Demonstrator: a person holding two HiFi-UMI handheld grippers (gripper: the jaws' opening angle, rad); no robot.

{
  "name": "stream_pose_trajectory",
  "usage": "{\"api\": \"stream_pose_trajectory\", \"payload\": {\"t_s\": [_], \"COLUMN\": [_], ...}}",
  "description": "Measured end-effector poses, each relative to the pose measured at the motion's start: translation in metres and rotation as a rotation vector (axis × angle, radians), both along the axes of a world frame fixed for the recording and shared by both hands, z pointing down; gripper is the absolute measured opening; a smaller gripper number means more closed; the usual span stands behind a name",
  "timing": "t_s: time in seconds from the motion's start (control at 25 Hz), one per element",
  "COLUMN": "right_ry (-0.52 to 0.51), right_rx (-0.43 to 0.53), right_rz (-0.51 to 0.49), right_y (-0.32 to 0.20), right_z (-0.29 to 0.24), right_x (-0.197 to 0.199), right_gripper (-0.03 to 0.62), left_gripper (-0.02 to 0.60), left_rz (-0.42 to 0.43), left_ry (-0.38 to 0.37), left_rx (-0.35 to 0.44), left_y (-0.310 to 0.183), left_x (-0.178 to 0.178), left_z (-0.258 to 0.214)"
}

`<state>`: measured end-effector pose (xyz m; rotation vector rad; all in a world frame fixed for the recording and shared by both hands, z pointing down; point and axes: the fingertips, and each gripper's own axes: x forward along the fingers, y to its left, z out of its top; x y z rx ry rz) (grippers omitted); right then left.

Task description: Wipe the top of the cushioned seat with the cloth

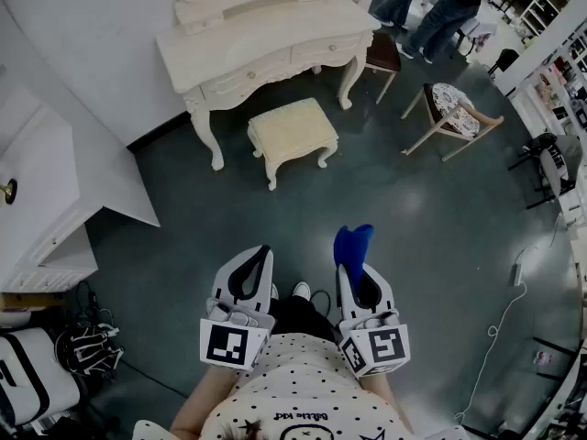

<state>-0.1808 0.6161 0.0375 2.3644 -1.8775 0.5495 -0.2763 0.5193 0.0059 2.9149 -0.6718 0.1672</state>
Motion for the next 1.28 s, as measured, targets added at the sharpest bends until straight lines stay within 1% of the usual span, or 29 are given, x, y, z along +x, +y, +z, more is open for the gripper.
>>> {"api": "stream_pose_trajectory", "payload": {"t_s": [0.2, 0.56, 0.92, 1.12, 1.28], "right_ry": [-0.005, -0.008, 0.012, 0.017, 0.009], "right_rx": [0.002, 0.008, 0.027, 0.035, 0.036], "right_rz": [-0.002, -0.018, -0.050, -0.084, -0.082], "right_y": [0.004, 0.009, 0.019, 0.027, 0.035], "right_z": [0.000, 0.000, -0.006, -0.002, 0.001], "right_x": [0.005, 0.016, 0.034, 0.045, 0.054], "right_gripper": [0.061, 0.061, 0.061, 0.061, 0.061], "left_gripper": [-0.002, -0.002, -0.002, -0.002, -0.002], "left_rz": [-0.004, -0.003, -0.018, -0.023, -0.021], "left_ry": [-0.014, -0.018, -0.006, 0.019, 0.019], "left_rx": [0.016, 0.019, 0.029, 0.039, 0.052], "left_y": [0.003, 0.011, 0.023, 0.033, 0.041], "left_x": [0.001, 0.014, 0.034, 0.049, 0.058], "left_z": [0.002, 0.001, -0.007, -0.007, -0.004]}}
